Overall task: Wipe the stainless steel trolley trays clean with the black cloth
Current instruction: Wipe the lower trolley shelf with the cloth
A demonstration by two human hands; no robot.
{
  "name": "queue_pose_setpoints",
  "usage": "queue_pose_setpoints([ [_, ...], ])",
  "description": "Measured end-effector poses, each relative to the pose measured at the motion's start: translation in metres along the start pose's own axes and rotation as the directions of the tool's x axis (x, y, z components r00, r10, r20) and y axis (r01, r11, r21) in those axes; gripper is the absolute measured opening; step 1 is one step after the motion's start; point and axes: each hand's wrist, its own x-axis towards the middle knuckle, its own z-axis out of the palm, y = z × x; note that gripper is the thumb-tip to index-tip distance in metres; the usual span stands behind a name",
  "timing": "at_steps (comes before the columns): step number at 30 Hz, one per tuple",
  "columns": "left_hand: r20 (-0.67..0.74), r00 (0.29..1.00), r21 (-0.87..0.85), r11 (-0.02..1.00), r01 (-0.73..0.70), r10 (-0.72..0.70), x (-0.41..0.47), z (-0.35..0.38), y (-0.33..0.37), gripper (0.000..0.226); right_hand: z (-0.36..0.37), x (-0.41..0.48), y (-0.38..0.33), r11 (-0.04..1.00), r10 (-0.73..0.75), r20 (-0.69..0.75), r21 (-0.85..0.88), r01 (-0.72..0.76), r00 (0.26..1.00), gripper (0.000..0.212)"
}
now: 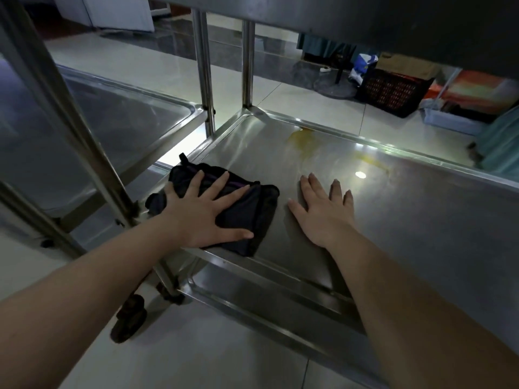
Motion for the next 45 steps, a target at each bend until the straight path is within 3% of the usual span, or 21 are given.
queue_pose_setpoints([
  [2,-0.033,0.999,0.01,1.0,0.011,-0.011,-0.005,-0.001,0.002,0.093,-0.004,0.001,0.0,0.998,-0.013,0.026,0.057,0.012,1.0,0.07],
  [5,-0.06,0.998,0.008,1.0,0.016,-0.016,-0.006,-0.003,0.004,0.09,-0.019,0.0,0.017,0.928,-0.015,-0.023,0.371,0.023,1.0,0.059],
  [6,-0.058,0.998,0.002,1.0,0.014,-0.014,-0.006,-0.003,0.004,0.09,-0.023,-0.002,0.029,0.914,0.006,-0.051,0.405,0.016,0.999,0.058],
  [11,0.004,1.0,-0.008,1.0,0.026,-0.026,-0.006,-0.008,0.009,0.093,-0.02,-0.027,0.088,0.989,0.144,0.021,-0.02,-0.143,0.989,0.058],
  [15,0.043,0.999,-0.009,1.0,0.009,-0.008,-0.009,-0.009,0.036,0.095,-0.016,-0.027,0.089,0.989,0.145,0.024,-0.041,-0.144,0.989,0.06],
  [20,0.021,0.989,0.038,0.988,-0.148,0.148,0.009,0.005,0.096,0.093,-0.007,-0.026,0.092,0.989,0.133,-0.019,-0.065,-0.134,0.991,0.062],
  [31,0.011,1.0,-0.013,1.0,-0.001,0.001,0.166,-0.036,0.164,0.095,0.001,-0.022,0.099,0.992,0.114,-0.06,-0.04,-0.116,0.992,0.068],
  [35,0.05,0.998,0.002,1.0,-0.031,0.031,0.136,-0.029,0.158,0.09,-0.004,-0.023,0.105,0.995,0.097,-0.02,-0.017,-0.097,0.995,0.066],
  [39,0.079,0.994,0.011,0.997,-0.078,0.077,0.052,-0.013,0.128,0.091,-0.004,-0.026,0.102,0.996,0.082,-0.02,-0.021,-0.082,0.996,0.067],
  [45,0.025,0.994,0.01,0.994,-0.105,0.105,-0.038,0.016,0.104,0.086,0.0,-0.025,0.1,0.994,0.096,-0.043,-0.042,-0.098,0.994,0.066],
])
